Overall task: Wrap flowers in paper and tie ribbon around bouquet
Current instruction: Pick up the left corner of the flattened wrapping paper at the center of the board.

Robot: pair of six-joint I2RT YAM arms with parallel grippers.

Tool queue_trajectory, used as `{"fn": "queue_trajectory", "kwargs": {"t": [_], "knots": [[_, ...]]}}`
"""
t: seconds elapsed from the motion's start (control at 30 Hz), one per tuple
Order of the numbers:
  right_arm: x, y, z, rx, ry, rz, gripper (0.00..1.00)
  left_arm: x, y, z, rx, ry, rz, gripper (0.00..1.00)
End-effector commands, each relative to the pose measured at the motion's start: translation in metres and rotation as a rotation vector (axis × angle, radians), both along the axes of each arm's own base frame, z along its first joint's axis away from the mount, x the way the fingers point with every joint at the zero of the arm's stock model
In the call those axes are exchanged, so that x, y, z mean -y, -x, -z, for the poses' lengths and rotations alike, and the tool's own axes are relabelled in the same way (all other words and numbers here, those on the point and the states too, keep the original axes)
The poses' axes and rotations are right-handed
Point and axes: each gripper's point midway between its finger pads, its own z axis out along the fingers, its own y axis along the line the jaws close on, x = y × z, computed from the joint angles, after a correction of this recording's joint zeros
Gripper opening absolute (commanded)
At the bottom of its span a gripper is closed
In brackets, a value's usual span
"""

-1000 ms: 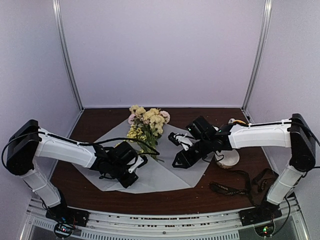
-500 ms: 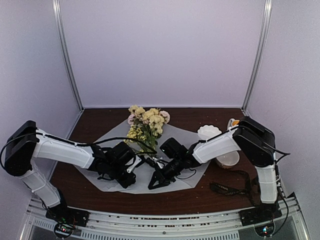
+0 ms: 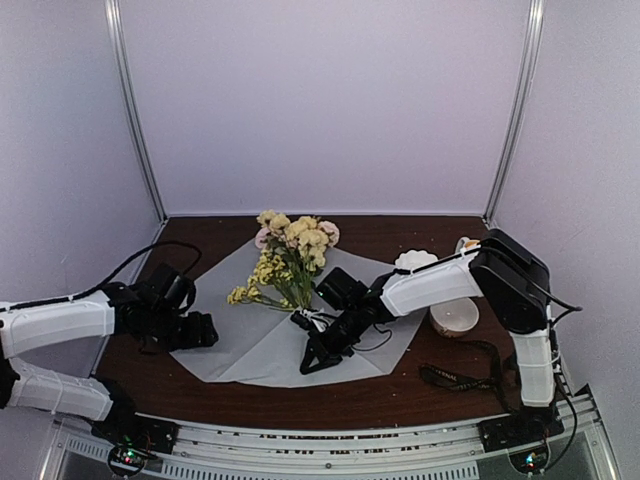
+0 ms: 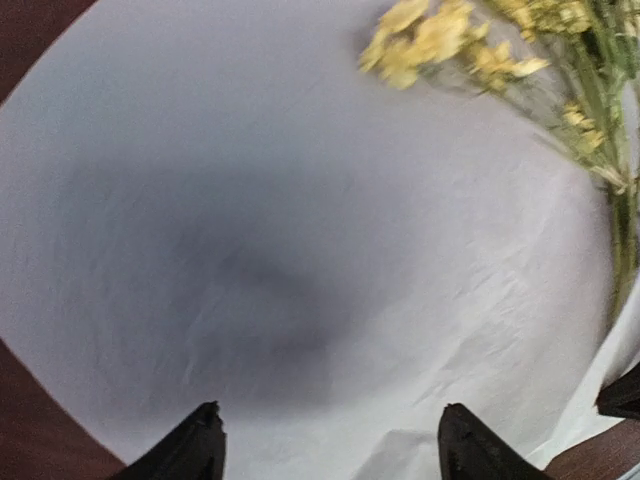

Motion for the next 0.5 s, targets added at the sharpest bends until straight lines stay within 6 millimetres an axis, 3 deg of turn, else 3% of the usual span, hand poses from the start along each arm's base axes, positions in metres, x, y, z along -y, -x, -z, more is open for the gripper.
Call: {"fn": "queue_trajectory", "kwargs": {"t": [0.0,0.07,0.27,0.47], "knots": [[0.006,-0.002,0.015,0.039,0.089,-0.013,0.0,-0.041,0.046,0.029,-0.136,0.046,-0.3,0.85],[0.004,-0.002,0.015,0.041,0.09,-0.019,0.0,-0.046,0.053,0.036,-0.14,0.086,-0.346,0.91],[-0.002,-0.002,0.013,0.051,0.083,-0.035,0.0,-0.04,0.071,0.06,-0.224,0.206,-0.402,0.91],[-0.006,-0.003,0.009,0.058,0.074,-0.038,0.01,-0.031,0.059,0.058,-0.185,0.275,-0.423,0.89]]}}
